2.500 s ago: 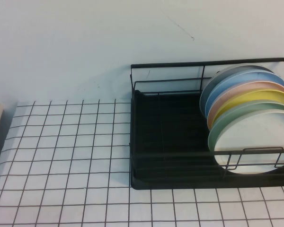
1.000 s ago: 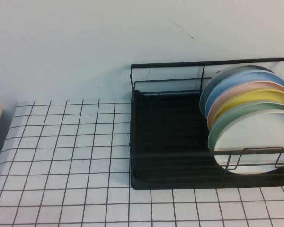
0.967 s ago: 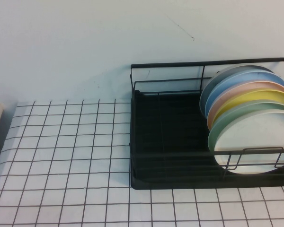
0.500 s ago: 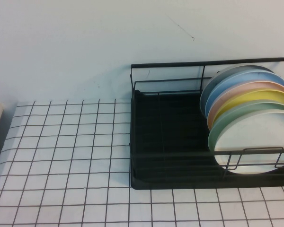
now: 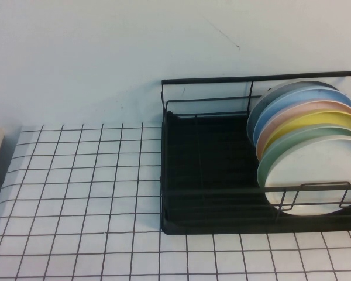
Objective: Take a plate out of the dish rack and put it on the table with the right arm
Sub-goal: Grasp the plate from the shelf
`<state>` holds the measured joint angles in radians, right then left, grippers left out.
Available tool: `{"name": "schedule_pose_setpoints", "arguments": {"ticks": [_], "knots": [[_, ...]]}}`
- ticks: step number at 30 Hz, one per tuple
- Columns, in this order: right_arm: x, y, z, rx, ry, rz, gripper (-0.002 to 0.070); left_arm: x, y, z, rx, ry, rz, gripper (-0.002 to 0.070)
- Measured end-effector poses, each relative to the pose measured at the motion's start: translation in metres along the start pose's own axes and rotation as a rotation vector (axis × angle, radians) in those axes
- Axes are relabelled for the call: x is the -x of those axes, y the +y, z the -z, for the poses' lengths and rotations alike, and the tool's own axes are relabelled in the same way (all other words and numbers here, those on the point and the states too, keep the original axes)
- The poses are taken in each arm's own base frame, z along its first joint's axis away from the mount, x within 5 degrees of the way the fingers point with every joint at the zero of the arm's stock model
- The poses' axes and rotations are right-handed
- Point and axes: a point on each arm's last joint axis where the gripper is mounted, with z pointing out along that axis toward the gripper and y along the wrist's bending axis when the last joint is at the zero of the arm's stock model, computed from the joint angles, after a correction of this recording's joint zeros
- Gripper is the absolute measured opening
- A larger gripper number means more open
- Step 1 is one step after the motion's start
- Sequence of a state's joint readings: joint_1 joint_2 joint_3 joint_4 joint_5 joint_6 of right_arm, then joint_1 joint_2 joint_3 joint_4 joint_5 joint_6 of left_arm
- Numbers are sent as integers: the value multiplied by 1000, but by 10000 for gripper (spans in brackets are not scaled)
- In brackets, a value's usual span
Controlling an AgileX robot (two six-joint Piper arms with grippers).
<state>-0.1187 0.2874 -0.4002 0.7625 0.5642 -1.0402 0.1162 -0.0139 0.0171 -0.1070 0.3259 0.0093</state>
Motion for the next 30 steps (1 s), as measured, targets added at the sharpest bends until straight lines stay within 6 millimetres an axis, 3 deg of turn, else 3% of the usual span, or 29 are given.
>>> {"name": "schedule_pose_setpoints", "arguments": {"ticks": [4,7,10,15,22,30], "knots": [[16,-22,-28,83,196,265,132,0,0,0,0,0,0,-3],[23,-37,-51,125,264,301,296,0,0,0,0,0,0,-3],[32,-52,-74,158,305,300,398,0,0,0,0,0,0,-3],[47,-74,-116,279,378,308,430,0,0,0,0,0,0,-3],[51,-96,-175,490,466,320,431,0,0,0,0,0,0,-3],[50,-103,-204,612,449,396,427,0,0,0,0,0,0,-3]]}}
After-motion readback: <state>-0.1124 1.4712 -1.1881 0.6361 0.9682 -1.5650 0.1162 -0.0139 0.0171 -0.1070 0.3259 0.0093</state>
